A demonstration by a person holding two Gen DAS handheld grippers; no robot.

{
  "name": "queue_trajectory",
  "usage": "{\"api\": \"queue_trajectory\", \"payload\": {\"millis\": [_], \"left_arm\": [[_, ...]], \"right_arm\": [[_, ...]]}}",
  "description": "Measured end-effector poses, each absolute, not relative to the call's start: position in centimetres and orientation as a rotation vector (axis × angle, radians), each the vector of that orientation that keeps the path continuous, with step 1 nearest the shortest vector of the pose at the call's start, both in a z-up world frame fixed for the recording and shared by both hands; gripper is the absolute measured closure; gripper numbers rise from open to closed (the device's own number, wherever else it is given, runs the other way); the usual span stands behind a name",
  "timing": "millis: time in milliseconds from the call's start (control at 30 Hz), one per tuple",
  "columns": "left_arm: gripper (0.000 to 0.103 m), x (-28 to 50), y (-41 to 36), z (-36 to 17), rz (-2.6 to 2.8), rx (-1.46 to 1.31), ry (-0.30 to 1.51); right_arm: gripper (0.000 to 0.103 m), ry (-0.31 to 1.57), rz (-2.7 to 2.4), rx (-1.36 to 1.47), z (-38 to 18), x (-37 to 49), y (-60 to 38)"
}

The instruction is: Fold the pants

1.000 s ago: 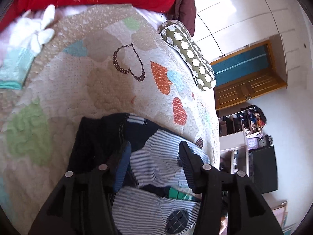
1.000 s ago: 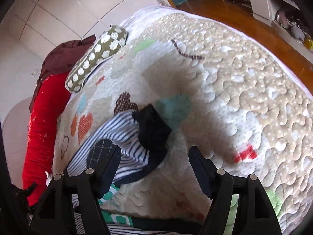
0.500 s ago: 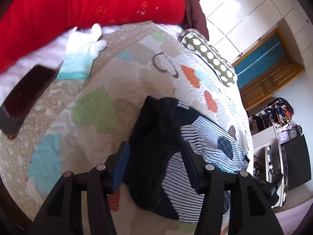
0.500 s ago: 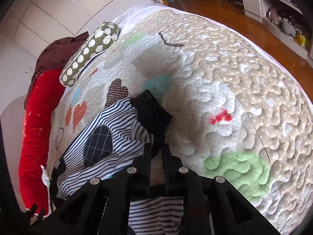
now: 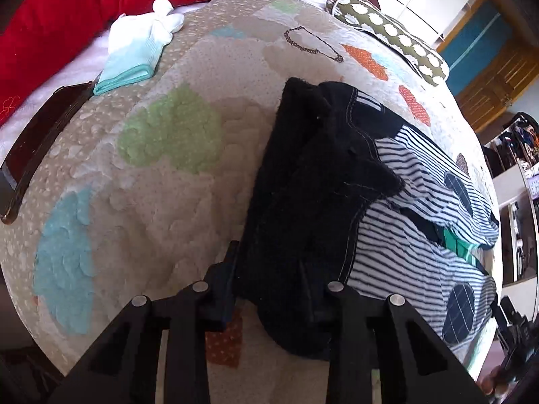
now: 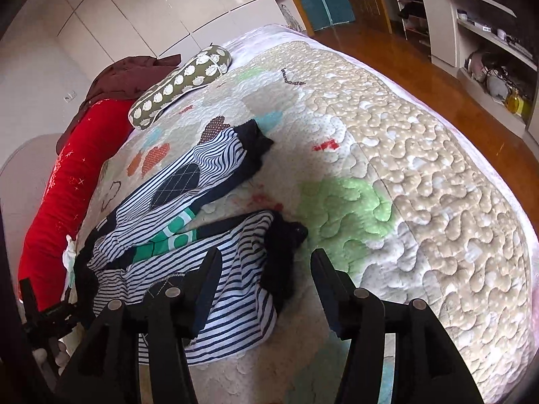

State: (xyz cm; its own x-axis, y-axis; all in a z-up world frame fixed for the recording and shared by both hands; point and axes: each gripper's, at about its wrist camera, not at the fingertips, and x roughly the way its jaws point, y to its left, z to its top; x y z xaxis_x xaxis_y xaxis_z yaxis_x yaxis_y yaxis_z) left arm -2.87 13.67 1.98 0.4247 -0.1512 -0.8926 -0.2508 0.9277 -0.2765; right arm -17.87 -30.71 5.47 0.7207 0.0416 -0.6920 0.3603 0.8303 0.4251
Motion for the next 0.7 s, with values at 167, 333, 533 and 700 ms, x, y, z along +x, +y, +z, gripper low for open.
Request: {"api": "queue_trajectory", "payload": {"millis": [167,333,533,700], "left_arm": [[0.070,-4.5,15.7,2.4,0.040,-0.468,1.145],[0.066,-6.3,14.3,5.2,0.101,-0.335,1.053],[0.055,-8.2,11.9,8.6,0.191,-0.184,0.931],[0.039,-9.2,10.4,10.7,0.247,-0.081,0.849]], "right_arm": [[0.044,0.759,-0.164,0.538,6.1,-17.1,-29.7],[0.040,0.756,-0.140,0.490,6.8,-16.3,-28.1],[0.038,0.772,-0.117,0.352,6.3,-16.0,-24.3],[0.037,0.783,-0.100,0.310,5.7,-16.4,-22.4]]}}
